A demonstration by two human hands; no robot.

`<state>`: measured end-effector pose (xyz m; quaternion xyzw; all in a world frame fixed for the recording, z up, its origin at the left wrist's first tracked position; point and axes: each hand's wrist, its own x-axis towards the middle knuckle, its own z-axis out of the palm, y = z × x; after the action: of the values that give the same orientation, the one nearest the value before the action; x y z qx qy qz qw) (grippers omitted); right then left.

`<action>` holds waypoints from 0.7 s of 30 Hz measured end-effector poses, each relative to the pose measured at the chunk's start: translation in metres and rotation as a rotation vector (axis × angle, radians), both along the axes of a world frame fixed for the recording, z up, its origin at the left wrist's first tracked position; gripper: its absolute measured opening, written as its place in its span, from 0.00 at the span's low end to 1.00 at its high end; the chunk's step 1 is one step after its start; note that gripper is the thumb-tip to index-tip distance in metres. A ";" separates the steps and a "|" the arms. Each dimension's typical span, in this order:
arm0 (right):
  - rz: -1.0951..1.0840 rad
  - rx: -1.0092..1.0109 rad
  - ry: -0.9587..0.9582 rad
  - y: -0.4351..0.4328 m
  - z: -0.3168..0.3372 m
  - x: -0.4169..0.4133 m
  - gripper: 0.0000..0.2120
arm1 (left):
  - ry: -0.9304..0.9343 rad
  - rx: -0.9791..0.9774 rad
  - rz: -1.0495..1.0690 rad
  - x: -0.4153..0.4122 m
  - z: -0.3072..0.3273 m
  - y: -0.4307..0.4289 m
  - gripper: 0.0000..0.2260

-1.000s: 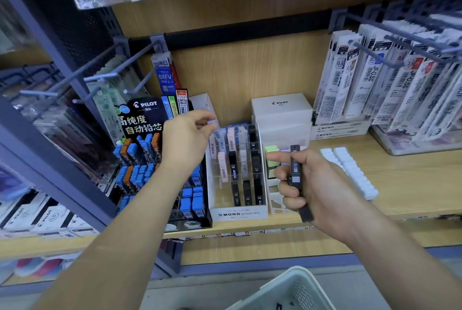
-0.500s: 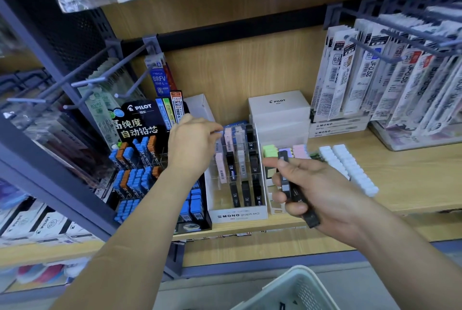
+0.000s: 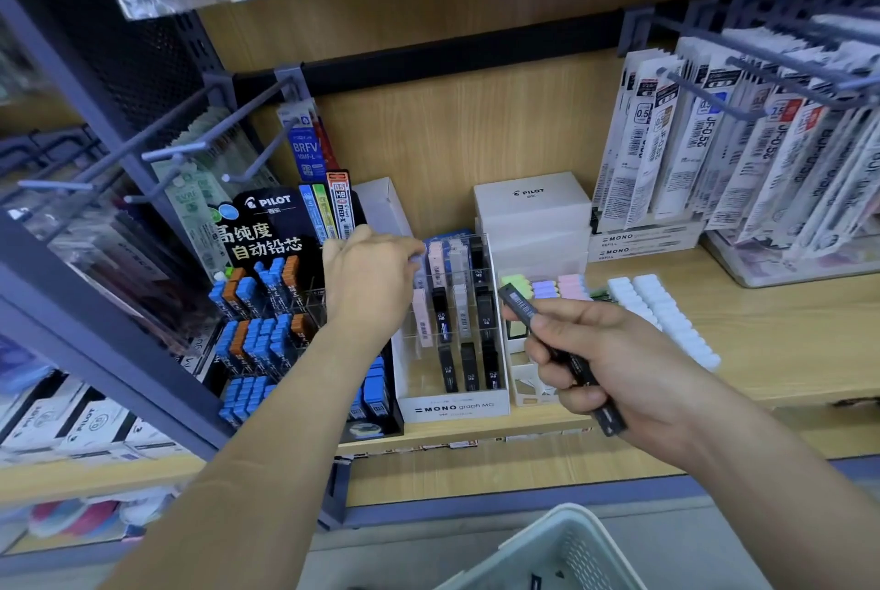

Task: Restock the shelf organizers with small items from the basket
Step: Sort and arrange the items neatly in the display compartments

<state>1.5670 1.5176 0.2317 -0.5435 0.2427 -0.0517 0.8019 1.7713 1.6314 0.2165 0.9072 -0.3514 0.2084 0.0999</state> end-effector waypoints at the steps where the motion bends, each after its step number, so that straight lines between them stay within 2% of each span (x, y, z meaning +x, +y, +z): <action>1: -0.004 -0.033 -0.001 0.000 0.000 0.000 0.07 | 0.001 0.008 0.005 0.000 0.000 0.000 0.10; 3: -0.031 -0.103 0.006 0.000 -0.002 0.001 0.03 | 0.006 -0.005 0.002 -0.002 0.004 0.001 0.10; 5: -0.082 -0.146 0.017 -0.001 -0.003 0.003 0.01 | 0.085 -0.139 -0.054 -0.010 0.014 0.000 0.09; 6: -0.110 -0.154 0.019 -0.002 -0.004 0.004 0.01 | 0.210 -0.248 -0.114 -0.018 0.020 -0.002 0.08; 8: -0.163 -0.147 0.022 -0.004 -0.006 0.006 0.01 | 0.617 -0.434 -0.272 -0.042 0.033 -0.008 0.06; 9: -0.185 -0.138 0.022 -0.005 -0.007 0.007 0.02 | 0.797 -0.480 -0.341 -0.054 0.036 -0.010 0.06; 11: -0.217 -0.111 0.011 -0.004 -0.007 0.009 0.03 | 0.986 -0.472 -0.430 -0.072 0.036 -0.011 0.06; 13: -0.243 -0.066 -0.015 -0.003 -0.005 0.009 0.01 | 1.100 -0.493 -0.474 -0.079 0.034 -0.010 0.03; 15: -0.269 -0.007 -0.035 -0.003 -0.003 0.009 0.05 | 1.184 -0.540 -0.471 -0.078 0.031 -0.010 0.02; 18: -0.270 0.041 -0.071 -0.002 -0.001 0.009 0.08 | 1.272 -0.538 -0.470 -0.076 0.031 -0.009 0.08; 21: -0.222 -0.028 -0.063 -0.002 -0.003 0.009 0.09 | 1.336 -0.432 -0.538 -0.076 0.035 -0.006 0.15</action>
<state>1.5758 1.5158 0.2284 -0.5224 0.2754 -0.1605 0.7908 1.6958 1.6254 0.2512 0.6838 -0.3769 -0.3537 0.5150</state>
